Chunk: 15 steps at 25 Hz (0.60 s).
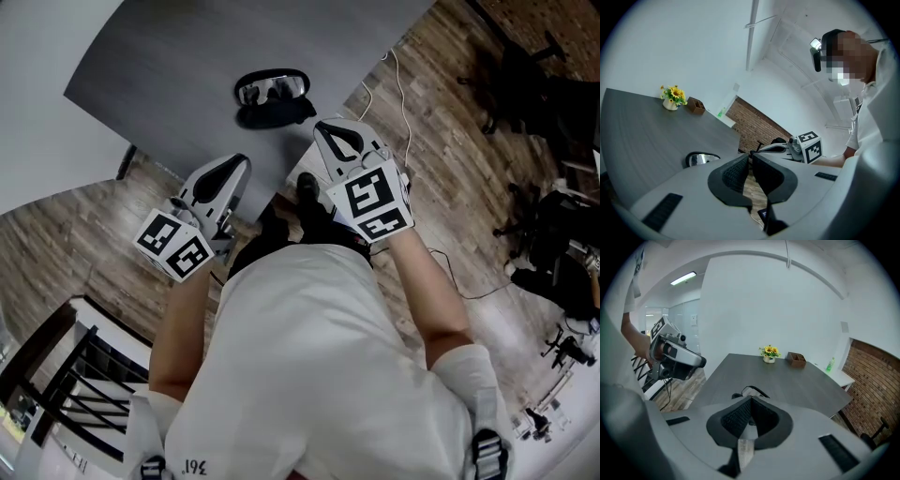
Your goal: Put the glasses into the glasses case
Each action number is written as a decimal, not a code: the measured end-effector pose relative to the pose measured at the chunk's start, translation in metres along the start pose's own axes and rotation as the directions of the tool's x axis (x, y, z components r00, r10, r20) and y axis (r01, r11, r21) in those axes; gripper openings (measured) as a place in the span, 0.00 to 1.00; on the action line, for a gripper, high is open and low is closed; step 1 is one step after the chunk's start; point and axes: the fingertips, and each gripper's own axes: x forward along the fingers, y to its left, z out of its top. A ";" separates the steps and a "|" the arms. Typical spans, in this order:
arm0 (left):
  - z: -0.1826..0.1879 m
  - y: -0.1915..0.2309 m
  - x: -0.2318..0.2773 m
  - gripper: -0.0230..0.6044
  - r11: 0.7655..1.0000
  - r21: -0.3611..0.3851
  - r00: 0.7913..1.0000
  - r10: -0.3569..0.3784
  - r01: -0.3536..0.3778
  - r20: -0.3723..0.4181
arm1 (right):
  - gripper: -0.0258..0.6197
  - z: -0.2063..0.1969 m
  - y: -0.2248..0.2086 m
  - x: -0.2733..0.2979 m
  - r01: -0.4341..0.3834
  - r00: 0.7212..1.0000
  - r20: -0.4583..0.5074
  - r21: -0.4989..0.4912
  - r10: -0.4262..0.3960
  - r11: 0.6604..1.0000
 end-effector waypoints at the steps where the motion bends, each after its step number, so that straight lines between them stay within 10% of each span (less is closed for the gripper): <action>1: -0.001 -0.002 -0.001 0.09 1.000 -0.001 1.000 -0.001 0.001 -0.001 | 0.06 -0.001 0.001 -0.003 0.000 1.000 0.001 0.007 0.000 1.000; 15: -0.004 -0.030 -0.023 0.09 1.000 -0.002 0.999 -0.026 0.026 -0.023 | 0.06 0.004 0.005 -0.050 -0.021 0.997 0.079 0.183 0.007 0.983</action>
